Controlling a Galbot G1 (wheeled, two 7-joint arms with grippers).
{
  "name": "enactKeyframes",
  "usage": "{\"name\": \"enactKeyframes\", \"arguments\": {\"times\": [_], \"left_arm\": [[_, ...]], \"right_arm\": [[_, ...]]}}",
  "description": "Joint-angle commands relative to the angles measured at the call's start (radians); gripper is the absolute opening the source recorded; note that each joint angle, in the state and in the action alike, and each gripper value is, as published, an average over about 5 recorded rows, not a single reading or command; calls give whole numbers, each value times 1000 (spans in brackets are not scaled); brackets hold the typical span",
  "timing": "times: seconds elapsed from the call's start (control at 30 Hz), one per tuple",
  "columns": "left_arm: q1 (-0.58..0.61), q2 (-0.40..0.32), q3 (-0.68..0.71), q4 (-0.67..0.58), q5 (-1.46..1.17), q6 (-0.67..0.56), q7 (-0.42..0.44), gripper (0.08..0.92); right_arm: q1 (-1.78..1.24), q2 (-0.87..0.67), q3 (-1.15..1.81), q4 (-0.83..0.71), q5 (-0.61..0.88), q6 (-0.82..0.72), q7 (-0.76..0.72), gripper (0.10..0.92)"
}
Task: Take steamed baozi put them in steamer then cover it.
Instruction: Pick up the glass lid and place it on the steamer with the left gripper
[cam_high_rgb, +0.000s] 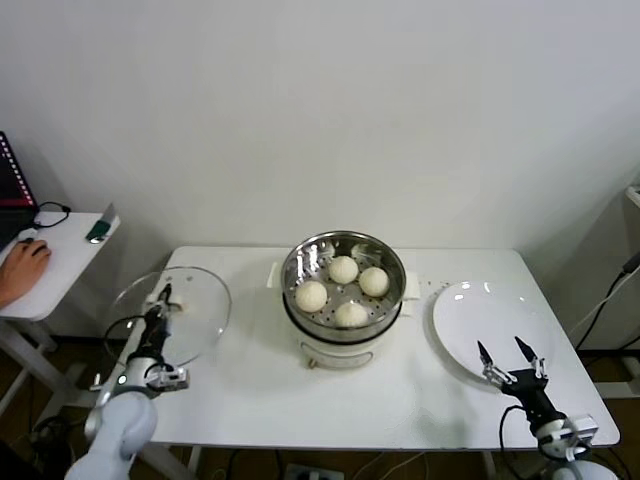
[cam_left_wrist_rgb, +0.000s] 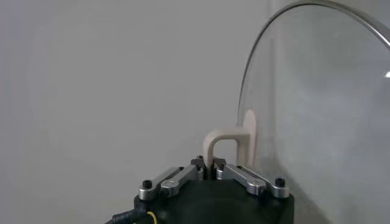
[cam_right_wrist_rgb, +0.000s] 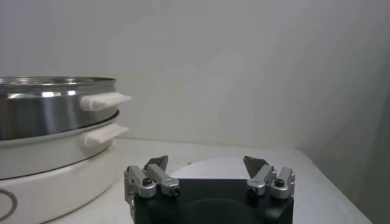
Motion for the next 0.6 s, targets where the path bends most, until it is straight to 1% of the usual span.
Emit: {"name": "enactKeyframes", "arguments": {"times": [0.03,0.13,0.2,0.3,0.37,0.43,0.47,0.6], "left_arm": [[190,193,9,-481,-88,362,53,150],[179,265,49,-558,-114,436,77,150],[148,313,98,-591,-126,479,92,150],[64,366,215,-609,-137,534,116,150],[-19,377,323,-607,-143,574,149,150],[-112,366,422,-599,-140,607,192,150],[-164,346,468,-592,-126,616,220,150],[-355,224,639,-533,-30,622,319,150]], "right_arm": [[51,-50,-19,-28,-7,-7,4,823],[80,-71,-38,-48,-9,-8,6,823],[101,-84,-54,-62,-12,-7,7,823],[127,-96,-76,-76,-20,-8,10,823],[145,-99,-90,-87,-26,-8,13,823],[163,-100,-103,-98,-31,-8,15,823],[169,-101,-108,-102,-34,-9,17,823],[186,-101,-121,-111,-48,-9,20,823]]}}
